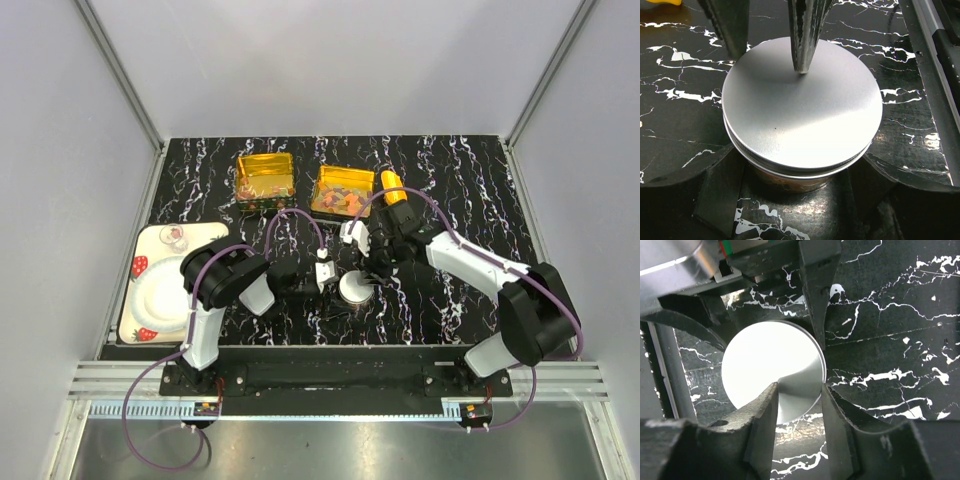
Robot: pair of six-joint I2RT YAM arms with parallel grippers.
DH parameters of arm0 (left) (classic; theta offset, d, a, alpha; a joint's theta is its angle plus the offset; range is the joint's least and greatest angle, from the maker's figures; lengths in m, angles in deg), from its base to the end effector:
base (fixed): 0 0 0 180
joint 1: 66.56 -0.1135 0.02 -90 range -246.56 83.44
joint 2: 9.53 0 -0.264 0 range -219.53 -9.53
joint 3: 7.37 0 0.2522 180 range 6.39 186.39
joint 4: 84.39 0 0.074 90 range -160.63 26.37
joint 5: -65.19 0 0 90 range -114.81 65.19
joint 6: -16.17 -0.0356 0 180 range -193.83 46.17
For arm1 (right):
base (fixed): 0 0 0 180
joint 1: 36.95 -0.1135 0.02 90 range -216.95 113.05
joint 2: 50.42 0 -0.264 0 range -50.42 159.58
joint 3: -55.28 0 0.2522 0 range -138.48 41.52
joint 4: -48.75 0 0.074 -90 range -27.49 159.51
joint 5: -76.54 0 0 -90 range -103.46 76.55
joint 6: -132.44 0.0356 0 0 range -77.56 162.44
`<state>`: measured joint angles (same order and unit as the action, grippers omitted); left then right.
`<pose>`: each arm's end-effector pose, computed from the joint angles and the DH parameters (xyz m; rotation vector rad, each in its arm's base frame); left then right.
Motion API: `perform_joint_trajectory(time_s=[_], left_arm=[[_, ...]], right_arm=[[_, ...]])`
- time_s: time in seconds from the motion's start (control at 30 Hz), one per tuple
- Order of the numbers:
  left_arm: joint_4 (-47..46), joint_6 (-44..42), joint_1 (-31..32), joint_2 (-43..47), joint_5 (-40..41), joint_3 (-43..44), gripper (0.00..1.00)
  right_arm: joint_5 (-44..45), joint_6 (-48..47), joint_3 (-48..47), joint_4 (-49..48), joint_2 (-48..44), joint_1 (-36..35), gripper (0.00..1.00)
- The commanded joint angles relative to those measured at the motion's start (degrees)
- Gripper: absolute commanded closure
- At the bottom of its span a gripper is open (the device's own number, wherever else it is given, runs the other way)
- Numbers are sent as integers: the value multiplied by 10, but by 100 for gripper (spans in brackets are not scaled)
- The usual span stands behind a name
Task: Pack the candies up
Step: Screw the bottle lid onto the packing bottle.
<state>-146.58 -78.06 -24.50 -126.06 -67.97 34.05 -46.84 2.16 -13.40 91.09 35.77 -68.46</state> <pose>0.2065 -0.2192 0.0836 1.2252 1.4278 -1.1348 0.2413 0.1709 0.2113 -1.6248 1.9016 0.6939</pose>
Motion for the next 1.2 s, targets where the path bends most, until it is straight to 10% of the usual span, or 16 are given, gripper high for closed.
perform_joint_trajectory(time_s=[0.0, 0.47, 0.73, 1.17], left_arm=[[-195, 6, -5, -8, 11, 6, 40], [-195, 8, -5, -9, 12, 7, 41], [-195, 6, -4, -9, 11, 6, 41], [-195, 5, -5, -9, 9, 7, 41]], right_arm=[[34, -24, 25, 76, -21, 0, 56], [47, -39, -6, 111, -74, 0, 50], [23, -65, -73, 100, -51, 0, 25], [-84, -10, -111, 32, 51, -5, 31]])
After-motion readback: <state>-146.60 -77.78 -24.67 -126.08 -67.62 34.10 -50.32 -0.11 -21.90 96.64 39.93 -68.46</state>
